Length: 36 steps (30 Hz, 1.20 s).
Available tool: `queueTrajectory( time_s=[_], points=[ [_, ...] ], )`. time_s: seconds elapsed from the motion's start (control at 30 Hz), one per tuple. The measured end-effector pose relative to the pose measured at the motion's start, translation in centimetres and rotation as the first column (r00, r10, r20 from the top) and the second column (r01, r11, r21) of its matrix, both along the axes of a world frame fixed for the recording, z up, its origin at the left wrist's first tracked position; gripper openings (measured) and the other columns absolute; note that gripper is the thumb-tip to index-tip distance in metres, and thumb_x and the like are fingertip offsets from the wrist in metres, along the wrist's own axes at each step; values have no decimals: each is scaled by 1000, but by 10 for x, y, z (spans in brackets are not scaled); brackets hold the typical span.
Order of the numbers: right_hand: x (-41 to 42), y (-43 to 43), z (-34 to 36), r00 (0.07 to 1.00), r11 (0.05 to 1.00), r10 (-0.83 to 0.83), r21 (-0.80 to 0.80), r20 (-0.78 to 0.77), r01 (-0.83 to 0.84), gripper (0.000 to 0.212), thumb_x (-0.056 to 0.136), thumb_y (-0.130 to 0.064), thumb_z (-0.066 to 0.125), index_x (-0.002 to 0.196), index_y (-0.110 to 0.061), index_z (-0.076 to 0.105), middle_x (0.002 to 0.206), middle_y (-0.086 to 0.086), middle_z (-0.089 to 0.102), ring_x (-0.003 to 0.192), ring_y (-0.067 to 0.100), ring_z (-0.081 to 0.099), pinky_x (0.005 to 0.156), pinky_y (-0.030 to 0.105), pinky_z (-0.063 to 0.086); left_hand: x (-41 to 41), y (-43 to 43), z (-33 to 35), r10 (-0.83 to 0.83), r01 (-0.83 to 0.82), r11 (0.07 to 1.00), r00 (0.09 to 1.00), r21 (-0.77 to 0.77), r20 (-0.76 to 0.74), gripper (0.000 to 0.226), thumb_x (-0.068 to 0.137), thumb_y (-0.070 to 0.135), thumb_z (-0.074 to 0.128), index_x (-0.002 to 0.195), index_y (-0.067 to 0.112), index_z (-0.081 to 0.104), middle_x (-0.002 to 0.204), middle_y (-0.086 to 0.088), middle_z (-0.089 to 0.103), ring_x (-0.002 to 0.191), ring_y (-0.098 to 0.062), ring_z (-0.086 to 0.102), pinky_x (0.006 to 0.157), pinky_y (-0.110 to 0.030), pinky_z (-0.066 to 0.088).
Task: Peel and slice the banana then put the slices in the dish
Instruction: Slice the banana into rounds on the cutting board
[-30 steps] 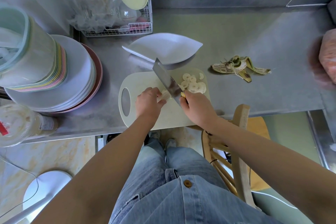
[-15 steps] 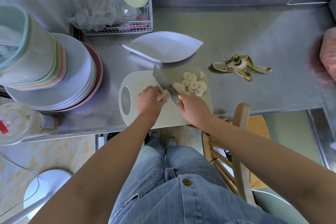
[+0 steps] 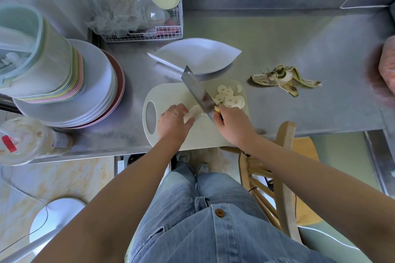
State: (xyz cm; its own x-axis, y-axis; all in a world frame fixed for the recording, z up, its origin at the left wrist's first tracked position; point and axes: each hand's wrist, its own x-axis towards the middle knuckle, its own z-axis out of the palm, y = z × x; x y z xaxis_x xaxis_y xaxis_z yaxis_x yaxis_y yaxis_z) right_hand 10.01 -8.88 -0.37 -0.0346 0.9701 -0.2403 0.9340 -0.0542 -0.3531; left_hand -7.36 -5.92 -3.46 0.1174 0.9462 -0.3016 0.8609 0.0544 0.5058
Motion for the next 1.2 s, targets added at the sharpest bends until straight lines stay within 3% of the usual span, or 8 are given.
queueTrajectory(
  time_s=[0.2,0.5,0.67,0.97,1.2],
  points=[
    [-1,-1,1,1000,999,16,-44,-3,-16,26,99,-26,37,77,-12,37,55,2,36,52,24,43,46,29,25,3,1,-1,8,-8,1000,1000,-8,1,24,85,33,68,102,16,65,102,-3,64,88,-27,61,78,-36,50],
    [-5,-3,-10,999,997,33,-65,35,-31,23,99,-22,36,79,-10,39,61,4,41,60,24,45,53,30,28,4,1,-2,39,-39,999,999,-10,14,22,84,30,71,100,16,67,102,-1,66,88,-25,63,79,-35,51],
    [-6,-7,-21,997,996,28,-86,74,-22,28,100,-25,34,95,-4,53,66,6,46,60,24,46,56,31,32,4,1,-3,45,-45,999,999,-12,27,21,83,29,71,100,16,67,103,-2,65,89,-25,62,80,-36,50],
    [2,-3,-7,1000,1000,12,2,25,-12,23,99,-25,37,82,-10,45,61,7,46,56,27,47,53,32,31,4,1,-2,49,-49,999,998,-17,31,22,84,31,71,99,15,67,103,-2,65,90,-25,62,80,-36,50],
    [1,-2,0,999,999,36,-29,8,-36,24,99,-27,37,79,-13,39,59,3,42,54,23,46,52,28,28,5,2,-1,36,-36,999,999,-11,3,21,85,31,70,100,16,66,103,-2,65,91,-25,61,79,-33,48]
  ],
)
